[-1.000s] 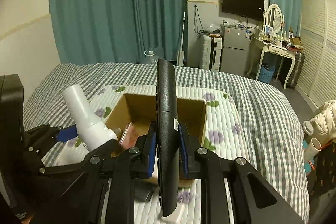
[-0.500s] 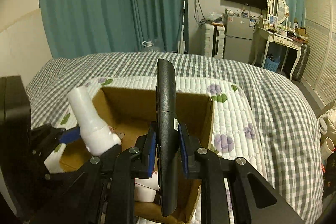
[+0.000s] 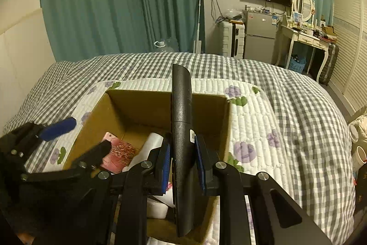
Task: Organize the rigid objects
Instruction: 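Drop the white bottle and black remote into the box with both tools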
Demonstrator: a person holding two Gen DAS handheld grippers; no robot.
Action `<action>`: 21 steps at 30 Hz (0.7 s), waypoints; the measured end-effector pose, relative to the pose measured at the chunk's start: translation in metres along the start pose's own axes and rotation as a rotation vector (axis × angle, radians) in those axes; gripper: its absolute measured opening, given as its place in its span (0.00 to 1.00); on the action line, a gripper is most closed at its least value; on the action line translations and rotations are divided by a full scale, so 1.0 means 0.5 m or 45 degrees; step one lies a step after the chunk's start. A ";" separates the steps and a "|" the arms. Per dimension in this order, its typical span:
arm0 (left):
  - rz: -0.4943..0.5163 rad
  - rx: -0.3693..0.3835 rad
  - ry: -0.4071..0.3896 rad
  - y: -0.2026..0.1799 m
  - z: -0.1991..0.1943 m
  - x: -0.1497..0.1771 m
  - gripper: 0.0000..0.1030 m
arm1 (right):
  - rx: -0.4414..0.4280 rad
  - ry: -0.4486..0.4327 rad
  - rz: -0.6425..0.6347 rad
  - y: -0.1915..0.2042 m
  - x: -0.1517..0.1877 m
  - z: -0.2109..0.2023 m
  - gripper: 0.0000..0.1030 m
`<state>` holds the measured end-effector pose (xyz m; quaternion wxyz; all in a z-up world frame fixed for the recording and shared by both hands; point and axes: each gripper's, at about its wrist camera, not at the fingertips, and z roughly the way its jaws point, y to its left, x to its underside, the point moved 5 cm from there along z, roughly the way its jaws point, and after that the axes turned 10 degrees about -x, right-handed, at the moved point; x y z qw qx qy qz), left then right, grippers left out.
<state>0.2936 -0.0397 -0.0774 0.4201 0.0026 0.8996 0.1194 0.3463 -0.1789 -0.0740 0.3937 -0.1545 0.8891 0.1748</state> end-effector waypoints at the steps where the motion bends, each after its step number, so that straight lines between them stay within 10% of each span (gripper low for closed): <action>1: -0.013 0.002 -0.001 0.007 0.000 0.000 0.66 | -0.007 0.009 0.003 0.002 0.000 0.008 0.18; 10: -0.070 0.009 -0.019 0.050 -0.038 0.012 0.66 | 0.053 -0.014 0.036 0.008 0.002 -0.008 0.42; 21: -0.191 0.023 -0.096 0.095 -0.228 0.032 0.74 | 0.170 -0.059 0.041 0.034 -0.001 -0.232 0.53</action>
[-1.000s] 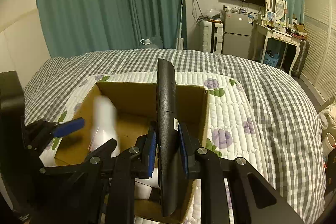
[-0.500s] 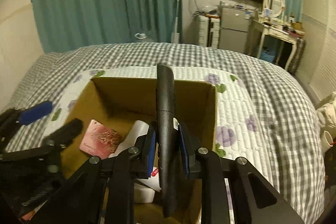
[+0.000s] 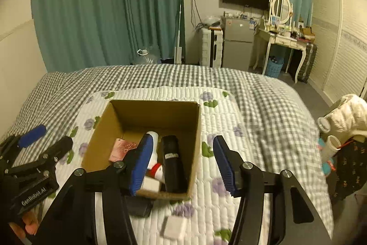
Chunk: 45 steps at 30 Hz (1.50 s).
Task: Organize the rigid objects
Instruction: 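Drop the white bottle and black remote into the box with both tools, then grasp the grey power bank with the left tool while the right tool grasps the white charger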
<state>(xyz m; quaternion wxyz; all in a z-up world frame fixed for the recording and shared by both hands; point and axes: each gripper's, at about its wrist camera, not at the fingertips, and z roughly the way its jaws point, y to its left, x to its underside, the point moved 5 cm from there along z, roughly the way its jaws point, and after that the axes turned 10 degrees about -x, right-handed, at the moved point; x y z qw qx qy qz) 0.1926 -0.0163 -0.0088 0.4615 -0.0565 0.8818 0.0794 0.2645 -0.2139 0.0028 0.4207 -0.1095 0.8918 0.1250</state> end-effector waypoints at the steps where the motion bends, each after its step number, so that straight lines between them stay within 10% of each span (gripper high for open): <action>1: -0.003 0.005 -0.004 0.002 -0.016 0.005 0.75 | 0.007 -0.008 -0.005 0.003 0.003 -0.022 0.53; 13: -0.031 0.077 -0.016 0.015 -0.101 0.112 0.98 | 0.024 -0.040 0.040 0.037 0.113 -0.156 0.86; 32: 0.057 0.019 0.235 -0.009 0.092 0.305 0.98 | 0.104 0.221 0.018 -0.001 0.340 0.102 0.90; 35: 0.073 0.003 0.244 -0.013 0.114 0.312 0.98 | 0.067 0.255 0.029 -0.001 0.351 0.143 0.85; 41: 0.104 -0.032 0.301 -0.026 0.166 0.333 0.98 | 0.018 0.417 0.041 -0.008 0.391 0.230 0.45; 45: 0.128 -0.021 0.316 -0.048 0.186 0.343 0.98 | 0.030 0.395 0.035 -0.016 0.381 0.233 0.41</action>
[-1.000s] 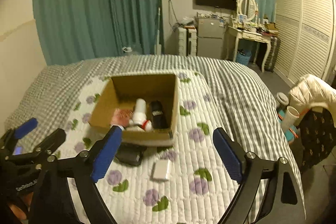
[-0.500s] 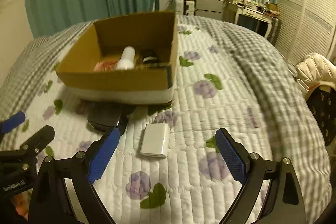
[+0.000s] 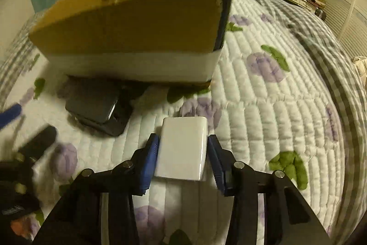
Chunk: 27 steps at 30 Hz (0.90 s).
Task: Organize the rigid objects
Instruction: 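Grasp the grey power bank with the left tool while the right tool grasps the white charger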
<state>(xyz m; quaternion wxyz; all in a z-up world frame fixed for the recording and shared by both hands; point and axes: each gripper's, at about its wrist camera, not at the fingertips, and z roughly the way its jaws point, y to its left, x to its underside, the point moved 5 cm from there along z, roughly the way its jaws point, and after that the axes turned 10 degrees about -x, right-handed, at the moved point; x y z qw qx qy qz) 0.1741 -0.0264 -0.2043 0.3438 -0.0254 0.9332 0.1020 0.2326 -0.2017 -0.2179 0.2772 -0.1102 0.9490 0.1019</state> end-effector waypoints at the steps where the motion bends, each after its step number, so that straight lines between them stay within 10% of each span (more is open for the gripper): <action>1: 0.001 0.011 0.008 -0.007 0.004 0.000 0.98 | 0.004 -0.013 0.010 -0.004 -0.006 -0.005 0.41; 18: 0.045 0.137 0.055 -0.120 0.062 -0.047 0.96 | -0.019 -0.123 0.225 -0.104 -0.049 -0.029 0.40; 27: 0.033 0.163 0.090 -0.120 0.072 -0.053 0.67 | -0.045 -0.122 0.262 -0.103 -0.054 -0.033 0.40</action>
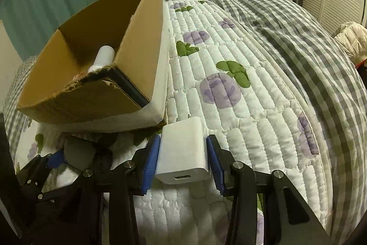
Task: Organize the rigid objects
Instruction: 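Grasp the grey power bank with the left tool while the right tool grasps the white charger, then drop the power bank and white charger into the box with both tools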
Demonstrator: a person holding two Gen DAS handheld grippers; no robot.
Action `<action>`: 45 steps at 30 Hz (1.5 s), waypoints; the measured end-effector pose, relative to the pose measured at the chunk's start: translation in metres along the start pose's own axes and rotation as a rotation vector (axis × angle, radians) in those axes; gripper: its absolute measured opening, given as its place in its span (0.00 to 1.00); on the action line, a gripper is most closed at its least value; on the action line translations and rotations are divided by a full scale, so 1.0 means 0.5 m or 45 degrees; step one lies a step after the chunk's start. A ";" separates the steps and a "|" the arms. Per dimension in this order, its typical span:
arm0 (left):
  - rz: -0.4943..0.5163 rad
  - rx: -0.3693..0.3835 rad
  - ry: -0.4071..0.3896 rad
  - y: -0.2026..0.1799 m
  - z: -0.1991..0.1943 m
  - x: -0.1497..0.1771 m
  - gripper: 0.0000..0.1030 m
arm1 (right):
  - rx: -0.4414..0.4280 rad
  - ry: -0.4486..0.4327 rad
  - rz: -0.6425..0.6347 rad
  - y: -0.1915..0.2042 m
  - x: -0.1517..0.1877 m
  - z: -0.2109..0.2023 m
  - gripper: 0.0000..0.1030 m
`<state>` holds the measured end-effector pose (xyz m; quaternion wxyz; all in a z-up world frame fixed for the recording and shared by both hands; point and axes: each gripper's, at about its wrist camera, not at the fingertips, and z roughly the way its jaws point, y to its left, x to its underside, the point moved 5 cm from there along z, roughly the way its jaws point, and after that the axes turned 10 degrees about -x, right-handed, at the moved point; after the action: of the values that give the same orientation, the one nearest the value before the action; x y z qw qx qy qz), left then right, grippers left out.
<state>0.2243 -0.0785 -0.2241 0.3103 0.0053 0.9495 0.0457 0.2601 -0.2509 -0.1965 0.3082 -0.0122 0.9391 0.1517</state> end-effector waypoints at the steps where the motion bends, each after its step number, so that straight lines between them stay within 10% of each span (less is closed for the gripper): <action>1: 0.001 0.002 0.000 0.002 -0.002 -0.001 0.66 | -0.001 -0.001 -0.005 0.002 0.000 -0.001 0.40; 25: -0.086 0.033 -0.289 0.089 -0.371 -0.043 0.66 | 0.041 -0.164 -0.227 0.141 0.027 -0.290 0.40; 35: -0.098 0.012 -0.463 0.160 -0.494 -0.126 0.66 | -0.026 -0.332 -0.312 0.268 -0.081 -0.430 0.40; 45: -0.090 0.009 -0.493 0.179 -0.438 -0.226 0.66 | -0.045 -0.407 -0.447 0.348 -0.215 -0.420 0.40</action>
<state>0.1845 -0.0120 0.0265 0.4885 -0.0183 0.8719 0.0296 0.2059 -0.1537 0.0748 0.4743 -0.1567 0.8590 0.1123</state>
